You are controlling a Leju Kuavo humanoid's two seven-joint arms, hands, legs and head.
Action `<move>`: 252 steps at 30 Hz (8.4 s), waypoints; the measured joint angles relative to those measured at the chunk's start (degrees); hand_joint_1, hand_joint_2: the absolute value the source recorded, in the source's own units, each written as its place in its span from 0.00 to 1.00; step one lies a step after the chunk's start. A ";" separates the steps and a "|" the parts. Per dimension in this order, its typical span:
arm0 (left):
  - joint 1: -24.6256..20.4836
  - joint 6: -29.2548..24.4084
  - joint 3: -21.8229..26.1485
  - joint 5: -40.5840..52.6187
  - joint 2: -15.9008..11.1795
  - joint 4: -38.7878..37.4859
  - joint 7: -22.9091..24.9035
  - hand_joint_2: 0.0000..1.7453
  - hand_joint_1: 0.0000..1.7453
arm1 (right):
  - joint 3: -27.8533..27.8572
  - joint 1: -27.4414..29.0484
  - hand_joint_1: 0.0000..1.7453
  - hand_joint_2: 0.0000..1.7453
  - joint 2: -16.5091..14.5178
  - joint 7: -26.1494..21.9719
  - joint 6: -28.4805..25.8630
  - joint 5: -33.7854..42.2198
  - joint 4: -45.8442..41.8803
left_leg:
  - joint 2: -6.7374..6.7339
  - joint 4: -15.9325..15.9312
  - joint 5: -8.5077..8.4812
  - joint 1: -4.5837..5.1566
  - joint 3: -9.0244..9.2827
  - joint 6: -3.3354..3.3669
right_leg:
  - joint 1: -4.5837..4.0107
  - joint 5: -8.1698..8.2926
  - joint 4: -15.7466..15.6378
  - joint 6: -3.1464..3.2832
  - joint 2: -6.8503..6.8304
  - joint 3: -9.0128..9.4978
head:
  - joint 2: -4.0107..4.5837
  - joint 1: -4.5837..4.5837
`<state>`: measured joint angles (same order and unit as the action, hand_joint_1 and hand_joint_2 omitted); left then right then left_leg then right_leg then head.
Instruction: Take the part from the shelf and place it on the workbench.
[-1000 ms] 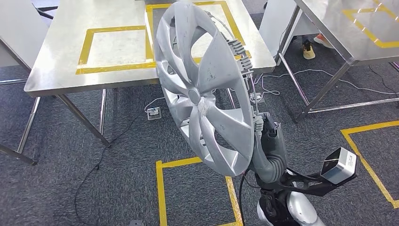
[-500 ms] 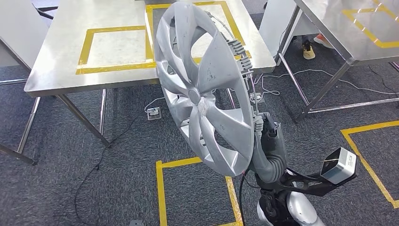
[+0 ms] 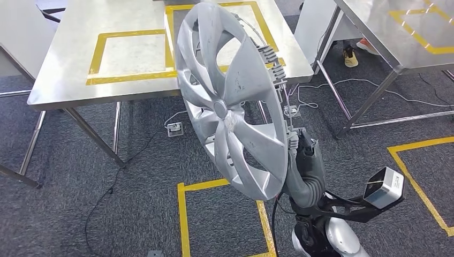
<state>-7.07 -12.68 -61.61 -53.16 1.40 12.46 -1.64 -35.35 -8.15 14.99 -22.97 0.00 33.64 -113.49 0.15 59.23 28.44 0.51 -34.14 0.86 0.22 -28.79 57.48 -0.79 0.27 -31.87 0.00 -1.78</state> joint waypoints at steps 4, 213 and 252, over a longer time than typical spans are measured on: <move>0.00 0.00 0.00 0.00 -0.11 0.00 0.04 1.00 0.00 | -0.02 0.04 1.00 1.00 -0.03 0.00 0.00 0.05 0.31 | 0.00 0.03 0.11 0.24 0.02 0.22 | 0.26 0.01 0.00 -0.33 0.01 0.02 | 0.00 0.06; 0.10 -1.22 0.00 -0.27 -4.14 0.13 0.59 1.00 0.00 | 2.33 2.30 1.00 1.00 -4.77 -5.54 -1.79 -4.87 6.01 | -0.10 1.17 -0.64 -0.79 -2.11 -0.30 | -0.21 -1.96 -0.53 -0.08 -0.27 2.31 | 0.00 1.40; -1.37 2.49 -1.22 5.25 -0.60 0.13 3.19 1.00 0.00 | -30.26 -53.72 1.00 1.00 8.18 62.38 30.67 -48.10 31.59 | -0.97 1.03 -0.82 -0.79 -1.87 -0.21 | -0.24 -1.78 -0.39 -0.26 0.00 2.33 | 0.00 1.38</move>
<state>-8.44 -10.19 -62.83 -47.90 0.80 12.59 1.55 -65.62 -61.87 23.17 39.41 30.67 -14.46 -81.90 -0.83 60.25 27.62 -0.28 -36.01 0.65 -0.02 -30.57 57.08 -1.05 0.27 -29.54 0.00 -0.40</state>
